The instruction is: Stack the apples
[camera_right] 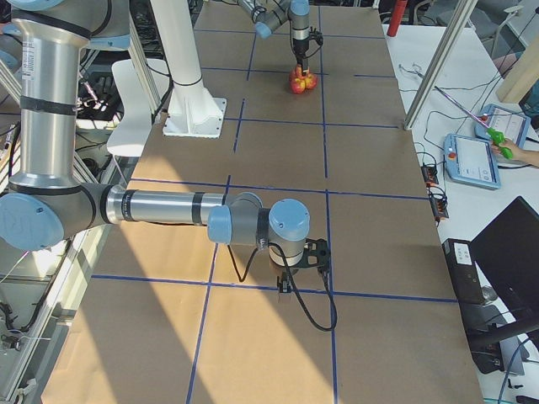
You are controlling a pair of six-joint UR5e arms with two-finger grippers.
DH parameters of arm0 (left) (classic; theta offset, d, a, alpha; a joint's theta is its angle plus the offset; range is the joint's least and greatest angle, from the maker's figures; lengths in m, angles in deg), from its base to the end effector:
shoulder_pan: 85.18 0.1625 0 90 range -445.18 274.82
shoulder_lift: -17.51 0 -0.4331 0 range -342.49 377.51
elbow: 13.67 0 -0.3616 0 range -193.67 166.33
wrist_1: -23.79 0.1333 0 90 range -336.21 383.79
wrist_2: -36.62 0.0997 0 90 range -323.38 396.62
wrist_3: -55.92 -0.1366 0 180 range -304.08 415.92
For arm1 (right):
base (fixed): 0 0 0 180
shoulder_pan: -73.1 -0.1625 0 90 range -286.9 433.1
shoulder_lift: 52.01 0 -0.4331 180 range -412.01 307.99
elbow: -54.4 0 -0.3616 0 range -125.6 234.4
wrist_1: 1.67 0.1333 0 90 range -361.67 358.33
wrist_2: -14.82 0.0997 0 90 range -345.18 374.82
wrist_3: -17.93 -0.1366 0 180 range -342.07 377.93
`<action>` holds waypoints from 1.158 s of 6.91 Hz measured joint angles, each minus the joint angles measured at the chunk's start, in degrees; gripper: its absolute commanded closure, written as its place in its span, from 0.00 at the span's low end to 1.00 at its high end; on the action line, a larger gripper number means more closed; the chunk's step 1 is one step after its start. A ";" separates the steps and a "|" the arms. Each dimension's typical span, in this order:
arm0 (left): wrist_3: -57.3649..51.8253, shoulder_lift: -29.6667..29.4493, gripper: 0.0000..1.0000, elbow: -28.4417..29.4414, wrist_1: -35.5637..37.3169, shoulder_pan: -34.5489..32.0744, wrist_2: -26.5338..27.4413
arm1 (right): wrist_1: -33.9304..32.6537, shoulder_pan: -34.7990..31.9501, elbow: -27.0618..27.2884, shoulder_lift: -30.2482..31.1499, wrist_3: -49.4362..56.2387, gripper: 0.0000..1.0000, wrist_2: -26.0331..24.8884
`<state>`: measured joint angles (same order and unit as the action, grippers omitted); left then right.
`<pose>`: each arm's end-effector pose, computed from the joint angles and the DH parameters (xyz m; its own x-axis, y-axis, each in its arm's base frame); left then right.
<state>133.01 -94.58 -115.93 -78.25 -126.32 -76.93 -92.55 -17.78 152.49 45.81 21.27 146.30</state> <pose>0.4158 -0.4677 0.3740 0.5924 -0.2455 -0.7673 0.2594 0.9598 -0.1069 0.0490 -0.4006 0.6933 0.7486 -0.0397 0.6618 0.0283 0.9992 0.0280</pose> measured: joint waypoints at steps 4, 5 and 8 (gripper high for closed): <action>-17.32 6.30 0.00 -6.82 1.65 -11.23 -1.16 | 0.01 0.00 0.00 0.00 0.00 0.00 0.00; -25.39 9.70 0.00 -7.60 1.70 -15.46 -3.31 | 0.00 0.00 0.00 0.00 0.00 0.00 0.00; -55.36 19.42 0.00 -4.18 1.82 -31.70 -12.75 | 0.00 0.00 0.00 0.00 0.00 0.00 0.00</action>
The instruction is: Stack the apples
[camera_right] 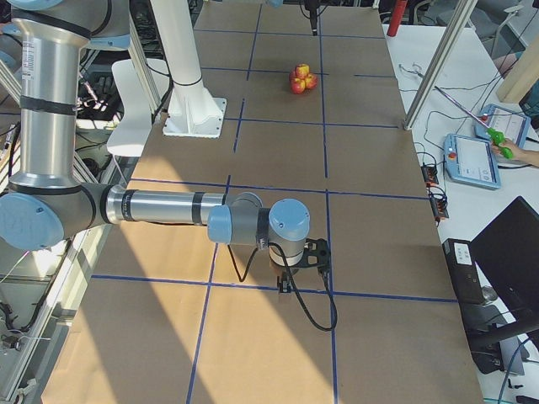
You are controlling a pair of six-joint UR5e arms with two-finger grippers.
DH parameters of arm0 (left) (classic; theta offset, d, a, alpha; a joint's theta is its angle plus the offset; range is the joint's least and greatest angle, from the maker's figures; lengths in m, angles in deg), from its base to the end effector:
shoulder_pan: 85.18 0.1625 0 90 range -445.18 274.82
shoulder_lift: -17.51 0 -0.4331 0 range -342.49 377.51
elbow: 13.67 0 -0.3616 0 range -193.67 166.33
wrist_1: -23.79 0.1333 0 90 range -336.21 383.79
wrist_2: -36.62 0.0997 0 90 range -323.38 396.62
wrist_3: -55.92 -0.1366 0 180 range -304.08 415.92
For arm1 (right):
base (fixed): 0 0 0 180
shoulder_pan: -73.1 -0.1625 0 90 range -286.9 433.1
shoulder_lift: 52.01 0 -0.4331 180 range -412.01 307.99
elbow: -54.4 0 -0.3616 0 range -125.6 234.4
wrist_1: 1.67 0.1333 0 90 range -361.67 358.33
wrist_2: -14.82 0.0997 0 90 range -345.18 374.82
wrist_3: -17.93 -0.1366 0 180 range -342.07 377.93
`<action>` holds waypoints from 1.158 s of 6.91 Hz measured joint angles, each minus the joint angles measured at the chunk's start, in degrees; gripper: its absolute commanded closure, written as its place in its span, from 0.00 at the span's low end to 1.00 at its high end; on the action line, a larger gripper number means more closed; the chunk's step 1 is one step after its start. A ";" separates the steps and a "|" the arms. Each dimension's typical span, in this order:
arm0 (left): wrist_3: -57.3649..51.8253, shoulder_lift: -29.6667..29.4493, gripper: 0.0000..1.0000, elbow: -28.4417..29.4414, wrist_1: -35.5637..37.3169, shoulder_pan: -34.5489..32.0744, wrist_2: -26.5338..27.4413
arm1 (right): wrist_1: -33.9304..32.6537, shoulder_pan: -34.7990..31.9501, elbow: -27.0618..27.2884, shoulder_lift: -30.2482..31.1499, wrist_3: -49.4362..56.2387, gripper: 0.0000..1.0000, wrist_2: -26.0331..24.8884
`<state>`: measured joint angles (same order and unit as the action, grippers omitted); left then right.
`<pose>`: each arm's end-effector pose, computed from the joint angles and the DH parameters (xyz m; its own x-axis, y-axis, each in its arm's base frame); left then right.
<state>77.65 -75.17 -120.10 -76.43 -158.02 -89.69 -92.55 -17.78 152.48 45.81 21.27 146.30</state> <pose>0.0983 -0.4958 0.5239 0.7310 0.1699 -0.6609 0.0144 0.9644 0.2639 0.0490 -0.4005 0.6933 0.7486 -0.0396 0.6618 0.0283 0.9992 0.0278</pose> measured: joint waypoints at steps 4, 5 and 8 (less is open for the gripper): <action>-33.22 3.39 0.00 19.68 0.14 -18.87 -6.77 | 0.02 0.00 0.00 0.00 0.00 0.00 0.00; -35.47 3.15 0.00 22.98 1.12 -20.71 -6.99 | 0.04 0.00 0.00 0.00 0.00 0.00 0.00; -37.90 3.21 0.00 24.19 4.88 -22.01 -7.05 | 0.02 0.00 0.00 0.00 0.00 0.00 0.00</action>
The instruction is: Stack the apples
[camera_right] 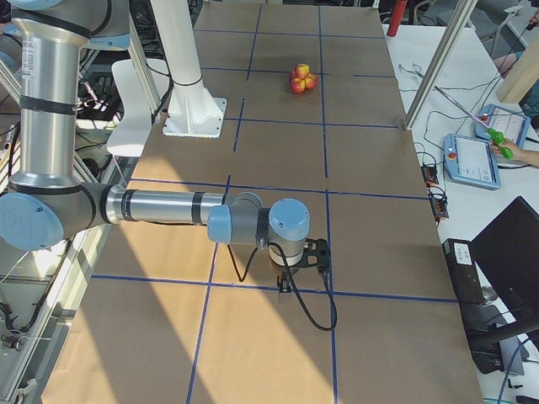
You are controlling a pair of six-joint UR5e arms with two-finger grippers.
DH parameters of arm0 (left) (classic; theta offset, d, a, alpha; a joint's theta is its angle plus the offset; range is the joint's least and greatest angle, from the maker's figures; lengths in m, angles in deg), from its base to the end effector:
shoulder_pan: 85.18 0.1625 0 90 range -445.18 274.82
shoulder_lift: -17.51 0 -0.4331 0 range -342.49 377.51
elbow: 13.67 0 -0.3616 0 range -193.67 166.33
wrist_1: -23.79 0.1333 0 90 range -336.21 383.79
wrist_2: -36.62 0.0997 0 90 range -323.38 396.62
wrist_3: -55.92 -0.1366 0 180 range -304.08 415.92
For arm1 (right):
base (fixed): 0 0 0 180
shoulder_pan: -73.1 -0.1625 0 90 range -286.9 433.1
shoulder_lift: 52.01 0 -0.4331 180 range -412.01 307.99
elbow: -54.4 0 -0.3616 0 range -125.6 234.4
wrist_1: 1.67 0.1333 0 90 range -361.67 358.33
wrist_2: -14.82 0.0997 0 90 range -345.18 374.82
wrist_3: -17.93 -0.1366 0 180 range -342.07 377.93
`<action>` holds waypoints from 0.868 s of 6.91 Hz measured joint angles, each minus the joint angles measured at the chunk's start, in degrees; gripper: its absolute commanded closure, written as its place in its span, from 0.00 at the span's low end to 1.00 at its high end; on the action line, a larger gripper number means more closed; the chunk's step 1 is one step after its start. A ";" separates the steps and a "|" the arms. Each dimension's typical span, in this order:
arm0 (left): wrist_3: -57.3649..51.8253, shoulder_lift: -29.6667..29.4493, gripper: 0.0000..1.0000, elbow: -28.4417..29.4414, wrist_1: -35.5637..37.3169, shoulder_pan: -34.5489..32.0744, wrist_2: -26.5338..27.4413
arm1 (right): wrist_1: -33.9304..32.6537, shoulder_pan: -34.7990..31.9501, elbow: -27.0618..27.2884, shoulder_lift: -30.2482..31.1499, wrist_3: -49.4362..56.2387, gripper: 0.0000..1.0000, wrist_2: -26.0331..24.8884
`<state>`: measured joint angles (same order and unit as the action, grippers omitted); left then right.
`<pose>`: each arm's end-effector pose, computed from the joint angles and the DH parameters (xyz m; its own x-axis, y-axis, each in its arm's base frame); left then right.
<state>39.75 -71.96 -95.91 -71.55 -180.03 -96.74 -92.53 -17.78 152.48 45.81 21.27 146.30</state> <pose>-0.0773 -0.4433 0.7520 0.7164 0.1843 -0.6729 -0.1198 0.9827 0.1415 0.0490 -0.4006 0.6933 0.7486 -0.0398 0.6618 0.0283 0.9992 0.0281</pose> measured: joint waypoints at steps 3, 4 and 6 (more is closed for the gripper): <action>0.50 0.34 0.00 -2.22 4.05 -0.04 -0.46 | -0.01 0.00 0.00 0.00 -0.02 0.00 0.00; 3.60 0.60 0.00 -3.03 3.74 -0.04 -0.47 | -0.02 0.00 0.00 0.00 -0.04 0.00 0.00; 5.87 0.99 0.00 -3.36 2.17 -0.06 -0.30 | -0.02 0.00 0.00 0.00 0.00 0.00 0.00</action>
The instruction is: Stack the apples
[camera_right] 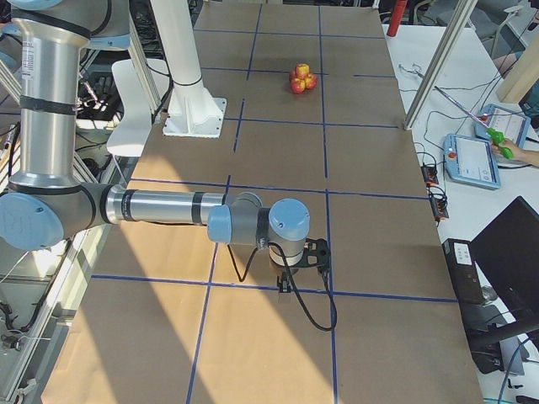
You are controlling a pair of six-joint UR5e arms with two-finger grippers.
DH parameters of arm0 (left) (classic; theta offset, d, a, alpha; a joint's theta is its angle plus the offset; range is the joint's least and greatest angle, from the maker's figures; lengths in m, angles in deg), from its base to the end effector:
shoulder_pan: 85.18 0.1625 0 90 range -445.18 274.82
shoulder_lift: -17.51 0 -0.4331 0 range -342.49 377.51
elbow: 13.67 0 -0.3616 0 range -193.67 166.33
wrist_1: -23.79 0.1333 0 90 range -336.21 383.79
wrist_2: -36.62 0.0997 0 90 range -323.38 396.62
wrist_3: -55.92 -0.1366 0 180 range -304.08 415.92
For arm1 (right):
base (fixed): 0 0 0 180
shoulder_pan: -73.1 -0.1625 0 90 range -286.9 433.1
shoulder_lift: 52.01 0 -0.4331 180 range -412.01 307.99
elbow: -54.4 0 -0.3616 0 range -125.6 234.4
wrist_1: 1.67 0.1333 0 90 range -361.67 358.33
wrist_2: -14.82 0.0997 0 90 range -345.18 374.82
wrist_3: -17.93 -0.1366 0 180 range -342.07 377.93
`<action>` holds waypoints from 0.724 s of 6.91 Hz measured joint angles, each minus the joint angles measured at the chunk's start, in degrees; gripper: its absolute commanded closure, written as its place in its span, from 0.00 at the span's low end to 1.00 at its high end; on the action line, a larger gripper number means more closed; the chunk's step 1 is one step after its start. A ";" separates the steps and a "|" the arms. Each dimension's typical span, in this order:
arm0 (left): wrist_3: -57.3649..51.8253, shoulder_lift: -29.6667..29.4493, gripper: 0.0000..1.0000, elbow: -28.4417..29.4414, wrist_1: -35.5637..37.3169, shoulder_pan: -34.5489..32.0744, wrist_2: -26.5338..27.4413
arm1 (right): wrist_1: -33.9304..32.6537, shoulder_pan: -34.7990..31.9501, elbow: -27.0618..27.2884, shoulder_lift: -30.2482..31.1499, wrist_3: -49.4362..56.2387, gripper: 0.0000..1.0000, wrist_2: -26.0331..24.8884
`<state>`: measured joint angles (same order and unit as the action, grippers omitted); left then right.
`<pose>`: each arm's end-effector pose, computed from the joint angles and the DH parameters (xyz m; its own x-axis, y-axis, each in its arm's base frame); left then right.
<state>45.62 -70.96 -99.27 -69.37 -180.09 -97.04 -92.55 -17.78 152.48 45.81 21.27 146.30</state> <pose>-0.0768 -0.4379 0.7363 0.7217 0.0843 -0.6871 -0.0443 0.9961 0.0757 0.0490 -0.4005 0.6933 0.7486 -0.0396 0.6618 0.0283 0.9992 0.0278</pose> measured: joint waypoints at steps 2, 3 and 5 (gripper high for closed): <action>0.37 -0.07 0.00 0.90 -0.44 0.06 0.17 | 0.02 0.00 0.00 0.00 0.00 0.00 0.00; 0.29 -0.36 0.00 1.01 -0.10 0.10 0.26 | 0.04 0.00 0.00 0.00 0.01 0.00 0.00; -0.09 -0.36 0.00 0.82 0.07 0.15 0.23 | 0.05 0.00 0.00 0.00 0.01 0.00 0.00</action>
<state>45.53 -71.32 -98.46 -69.30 -179.94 -96.80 -92.50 -17.78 152.48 45.81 21.27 146.30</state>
